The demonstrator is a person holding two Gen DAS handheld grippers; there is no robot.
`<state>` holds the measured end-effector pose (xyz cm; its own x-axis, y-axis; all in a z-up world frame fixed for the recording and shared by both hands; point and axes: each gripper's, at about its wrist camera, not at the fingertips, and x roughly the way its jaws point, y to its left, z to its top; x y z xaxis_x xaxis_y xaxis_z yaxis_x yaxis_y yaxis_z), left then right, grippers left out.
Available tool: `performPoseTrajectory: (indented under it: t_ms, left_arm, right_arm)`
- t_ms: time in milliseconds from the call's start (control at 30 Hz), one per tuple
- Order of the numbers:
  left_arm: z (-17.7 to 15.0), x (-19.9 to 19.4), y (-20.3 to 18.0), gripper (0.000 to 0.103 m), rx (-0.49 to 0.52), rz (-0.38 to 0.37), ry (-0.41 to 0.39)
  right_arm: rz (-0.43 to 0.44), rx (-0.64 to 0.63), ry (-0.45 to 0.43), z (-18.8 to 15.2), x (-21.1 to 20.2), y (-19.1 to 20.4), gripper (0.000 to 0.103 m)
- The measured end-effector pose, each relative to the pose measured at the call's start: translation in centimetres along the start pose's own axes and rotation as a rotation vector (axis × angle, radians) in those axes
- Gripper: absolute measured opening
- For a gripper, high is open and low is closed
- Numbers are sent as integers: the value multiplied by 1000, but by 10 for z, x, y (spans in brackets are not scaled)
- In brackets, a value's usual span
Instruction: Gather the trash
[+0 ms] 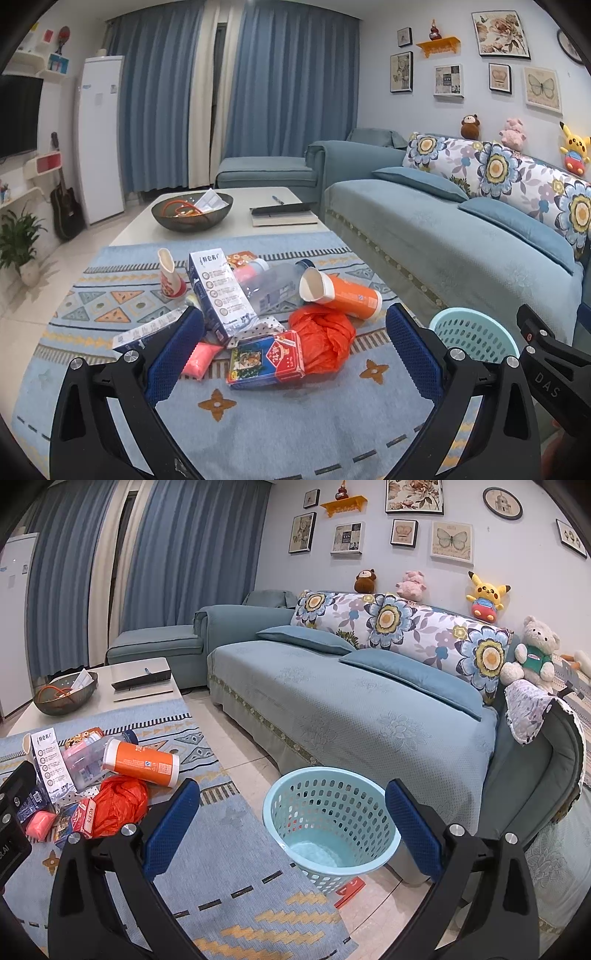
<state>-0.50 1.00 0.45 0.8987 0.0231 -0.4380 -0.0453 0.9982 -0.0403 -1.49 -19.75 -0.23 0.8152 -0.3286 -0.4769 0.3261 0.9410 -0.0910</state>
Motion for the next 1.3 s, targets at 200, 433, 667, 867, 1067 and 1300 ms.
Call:
performPoseTrajectory:
  t_ms: [200,433,667,867,1067,1300]
  left_arm:
    - [-1,0,0,96,-5,-8,1]
    - [-2,0,-1,96,-4,-16,2]
    - [-2,0,-1,96,-2,-17,1]
    - [-2,-1,-2,96,-3,-19,1]
    - [-3,-1,-5,96,-3,-30,7]
    - [-2,-2,-6,96,-17,-64,26]
  right_arm:
    - [1,4,7,0,2,-2,96]
    - [2,-3,6,-1,2,-1,95]
    - [2,-1,7,-2,2,0,95]
    - [1,0,9,-2,3,1,95]
    - [6,4,14,-2,4,1,89]
    - [42,27,46,-2,10,4,68]
